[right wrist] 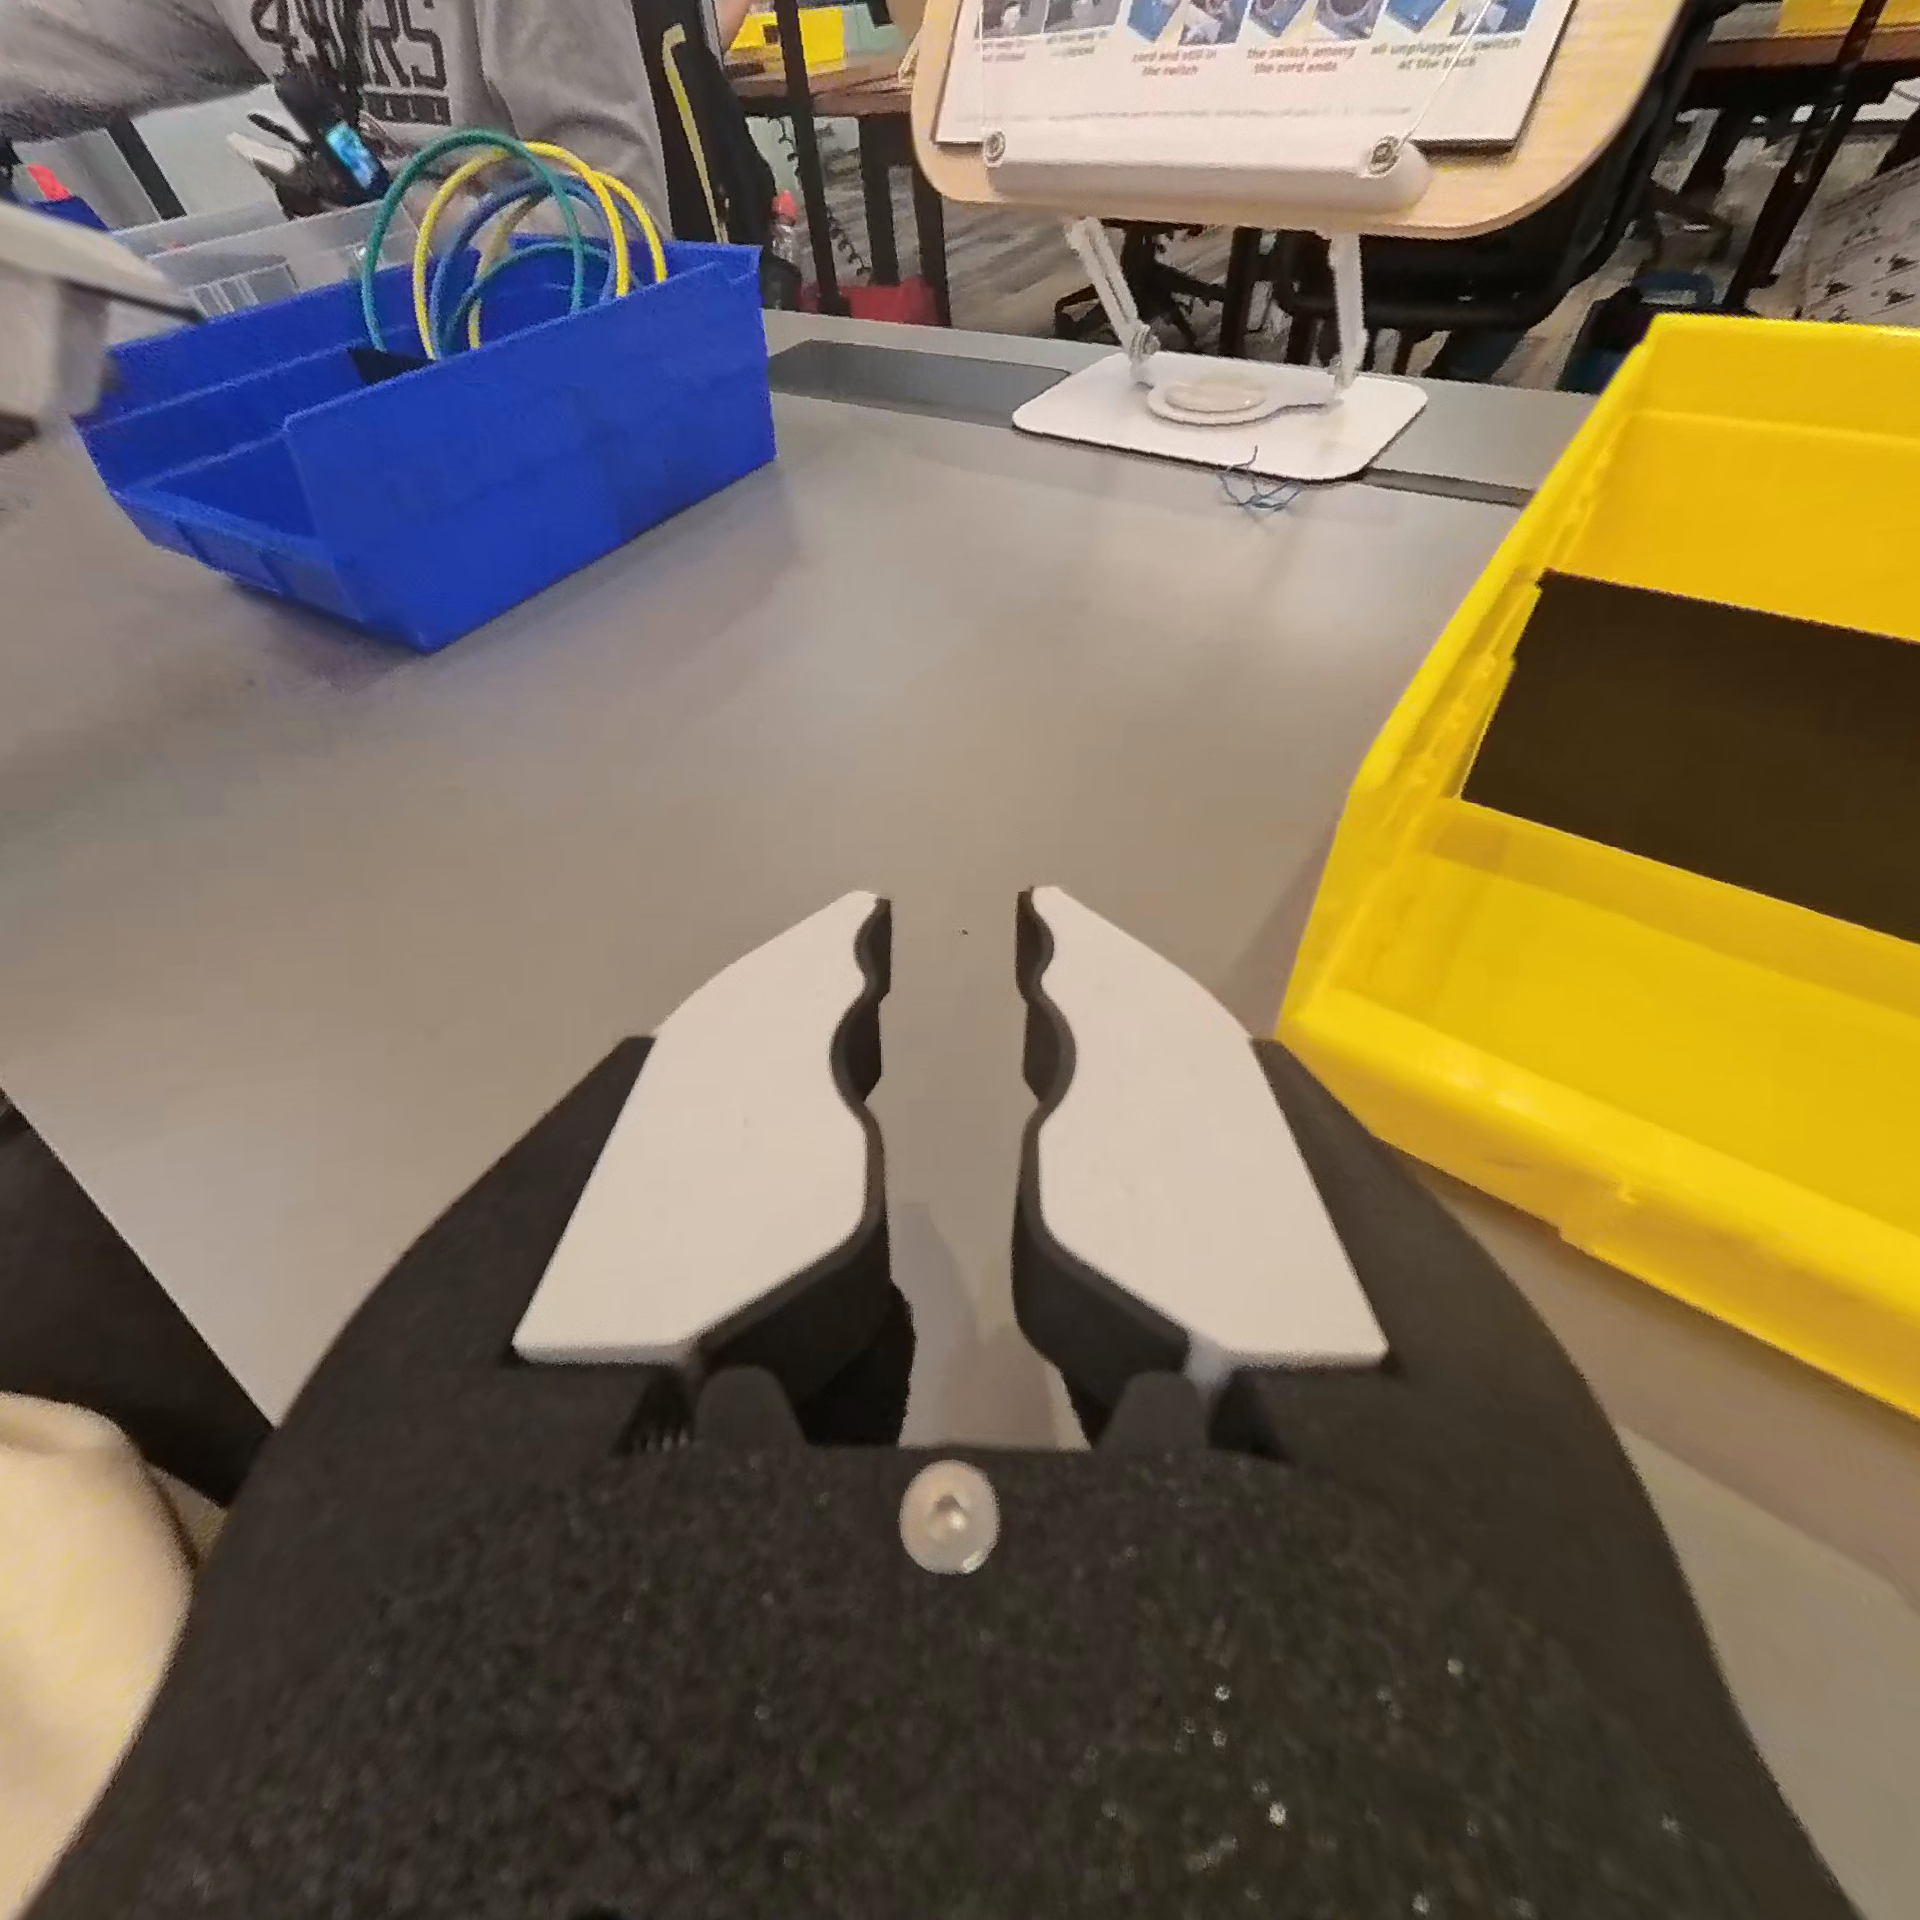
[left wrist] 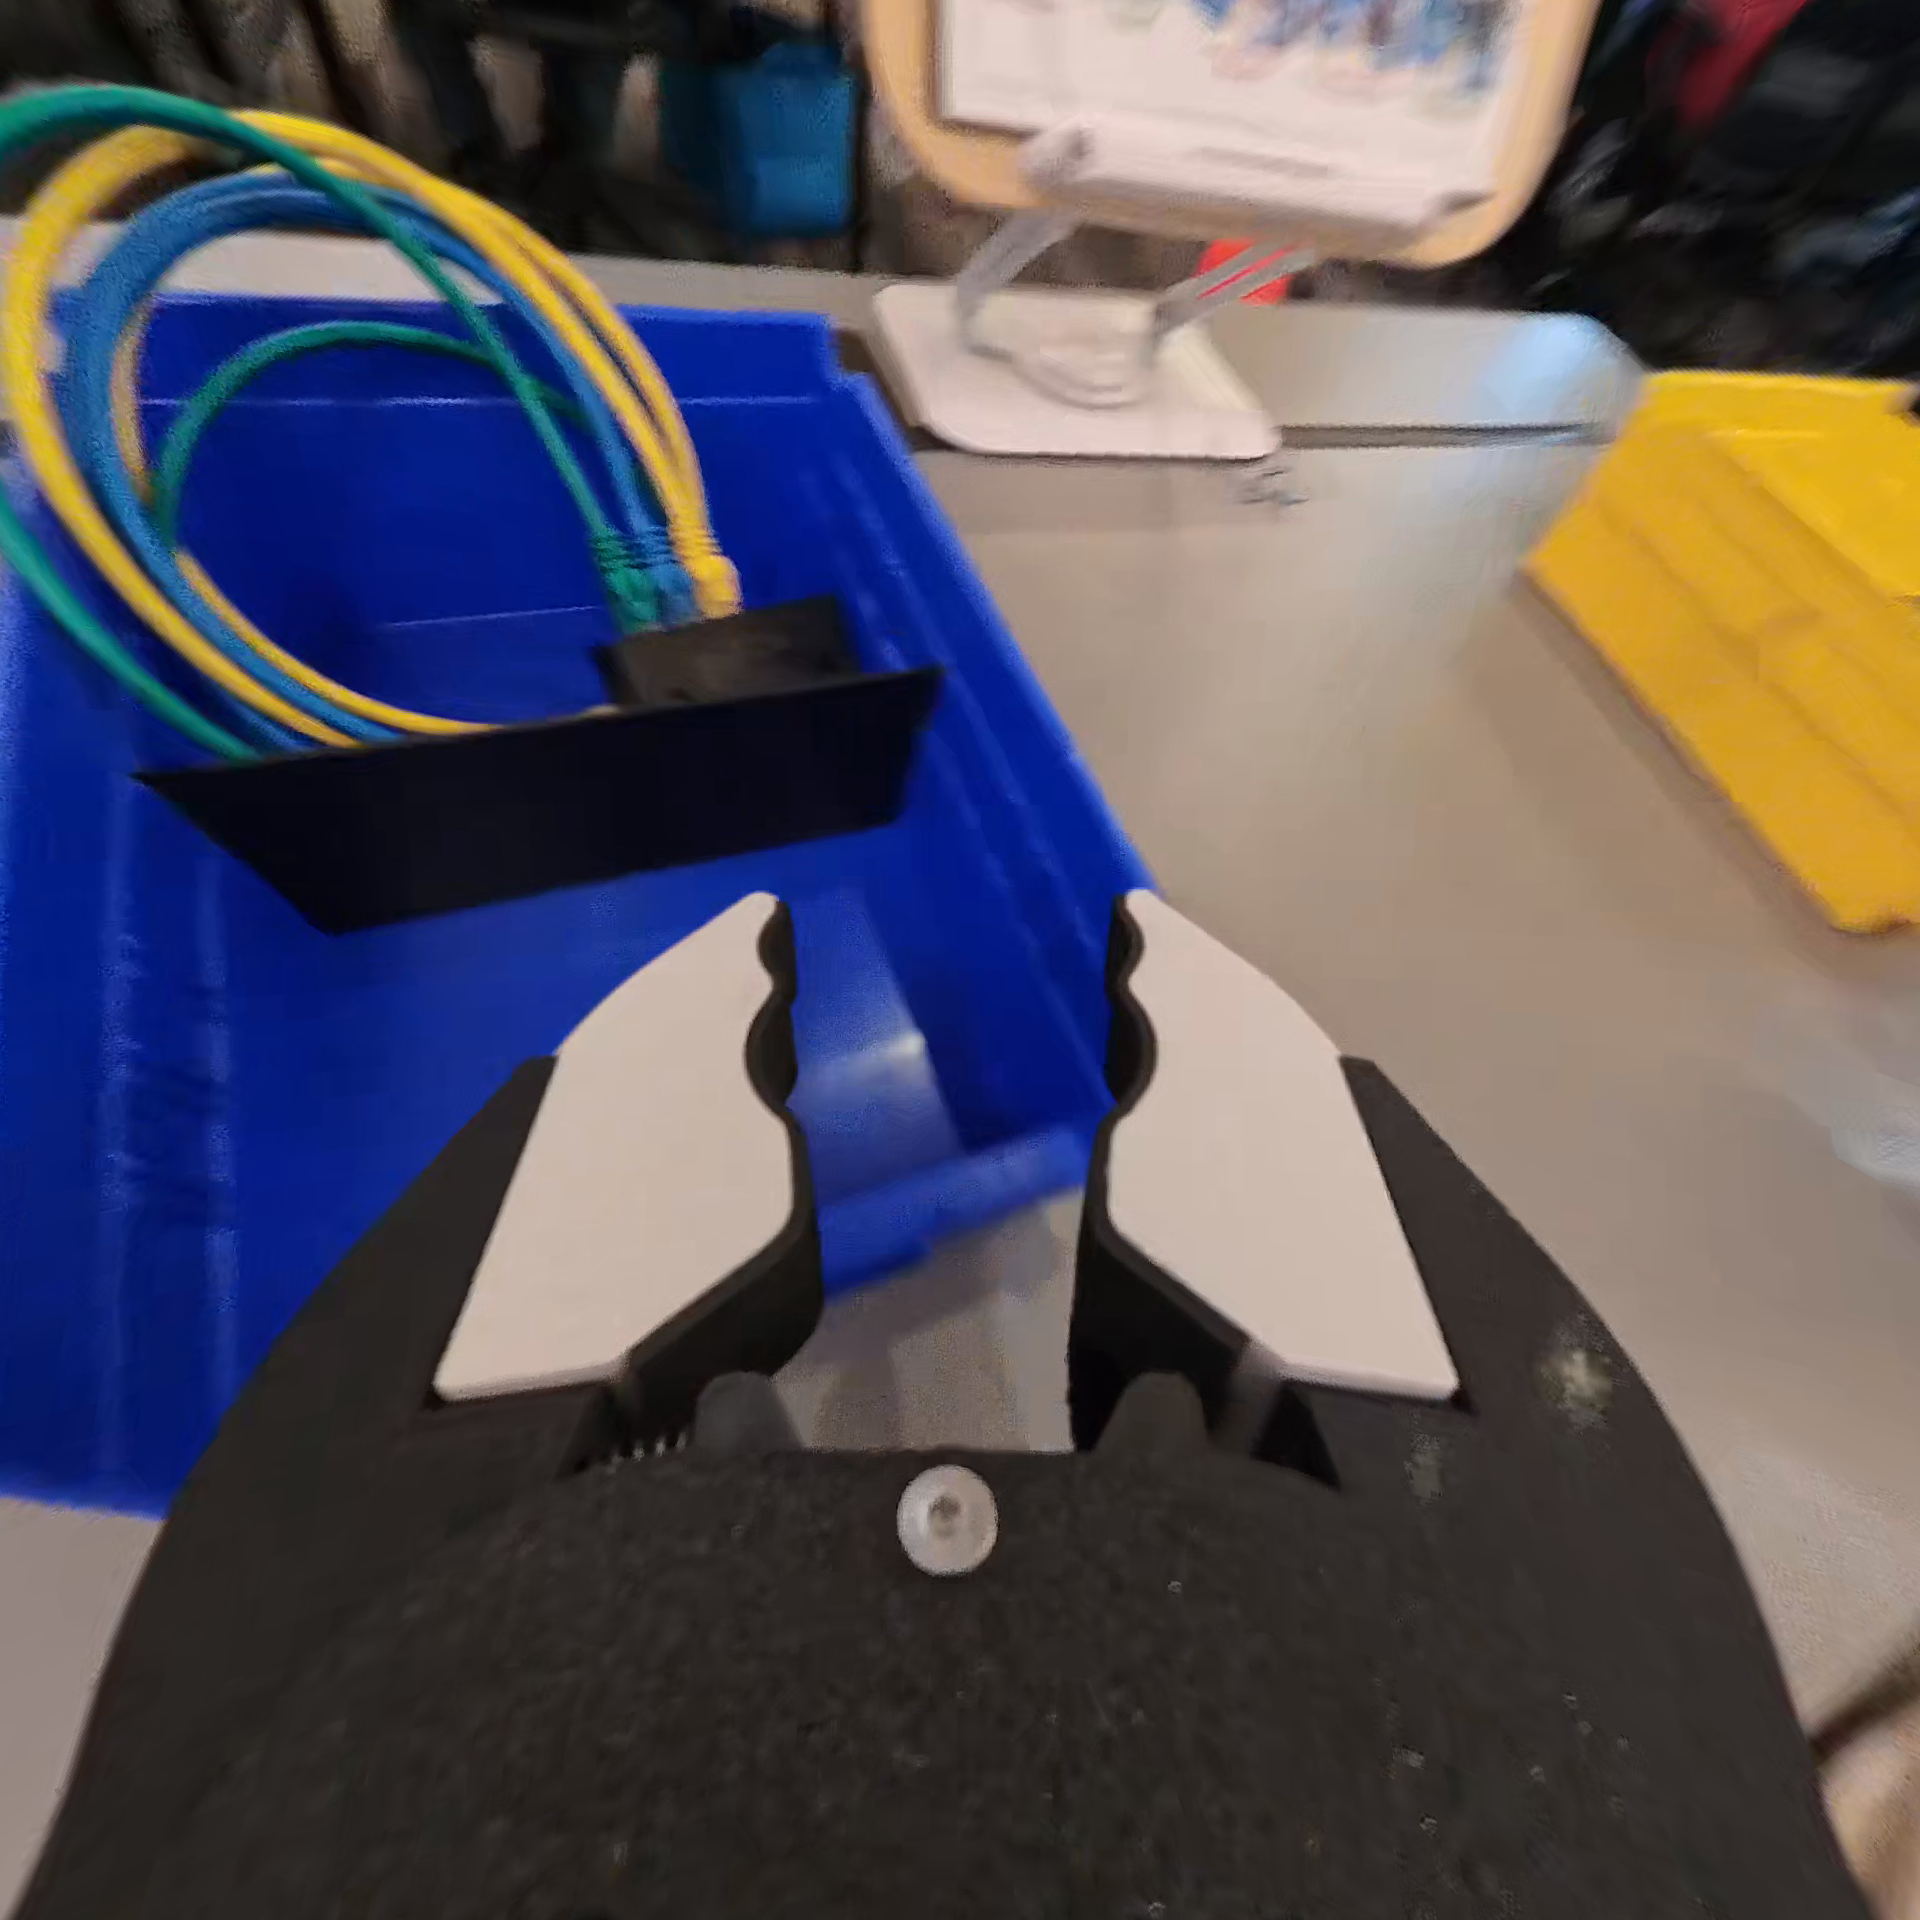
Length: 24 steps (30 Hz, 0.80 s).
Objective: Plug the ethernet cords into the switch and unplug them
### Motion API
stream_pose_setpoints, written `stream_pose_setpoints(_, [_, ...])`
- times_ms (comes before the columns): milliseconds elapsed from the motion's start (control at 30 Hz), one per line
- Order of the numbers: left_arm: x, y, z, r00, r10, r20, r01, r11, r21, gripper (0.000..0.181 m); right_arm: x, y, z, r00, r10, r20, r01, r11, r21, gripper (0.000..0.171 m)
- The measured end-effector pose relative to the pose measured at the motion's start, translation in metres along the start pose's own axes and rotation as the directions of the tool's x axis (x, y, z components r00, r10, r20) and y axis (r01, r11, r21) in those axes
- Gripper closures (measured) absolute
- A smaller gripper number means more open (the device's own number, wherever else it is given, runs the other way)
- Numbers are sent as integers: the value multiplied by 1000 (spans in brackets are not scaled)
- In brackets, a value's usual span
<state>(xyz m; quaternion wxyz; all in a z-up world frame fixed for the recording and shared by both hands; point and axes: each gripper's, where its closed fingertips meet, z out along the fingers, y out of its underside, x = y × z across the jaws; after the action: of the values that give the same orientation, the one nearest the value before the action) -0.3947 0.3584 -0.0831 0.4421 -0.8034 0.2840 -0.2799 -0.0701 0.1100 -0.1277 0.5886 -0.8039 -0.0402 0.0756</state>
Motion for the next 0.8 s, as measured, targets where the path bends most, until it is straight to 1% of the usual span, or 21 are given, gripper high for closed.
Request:
stream_pose_setpoints(133, [-48,-30,56,985,-15,173,39,990,-135,113,-7,3,7,1000,-2,30,2,1000,-13,148])
stream_pose_setpoints(200, [-61,-42,85,975,-75,211,111,979,-168,111,-7,4,8,999,-6,34,7,1000,-23,148])
stream_pose_setpoints(267, [-70,-49,112,968,-104,227,154,964,-216,105,-7,6,8,999,-7,37,8,999,-31,148])
stream_pose_setpoints(367, [-86,-53,143,956,-53,289,143,943,-300,103,-7,10,6,999,-2,43,3,999,-40,148])
stream_pose_setpoints(433, [-97,-55,157,944,-19,330,136,932,-335,106,-7,11,6,999,10,53,-7,999,-44,149])
stream_pose_setpoints(500, [-110,-59,165,923,6,384,135,932,-338,110,-10,11,6,997,20,70,-17,999,-41,149])
stream_pose_setpoints(533, [-115,-63,167,913,12,408,128,940,-316,117,-12,11,6,997,18,78,-15,999,-43,149])
stream_pose_setpoints(600, [-119,-66,170,911,23,412,109,950,-294,143,-18,12,8,995,-15,102,20,999,-47,149])
stream_pose_setpoints(733, [-116,-67,169,933,49,357,64,952,-299,156,-32,14,14,984,-113,136,122,991,-57,149])
stream_pose_setpoints(800, [-105,-76,165,960,58,275,19,963,-268,167,-38,12,20,979,-113,170,123,991,-54,149])
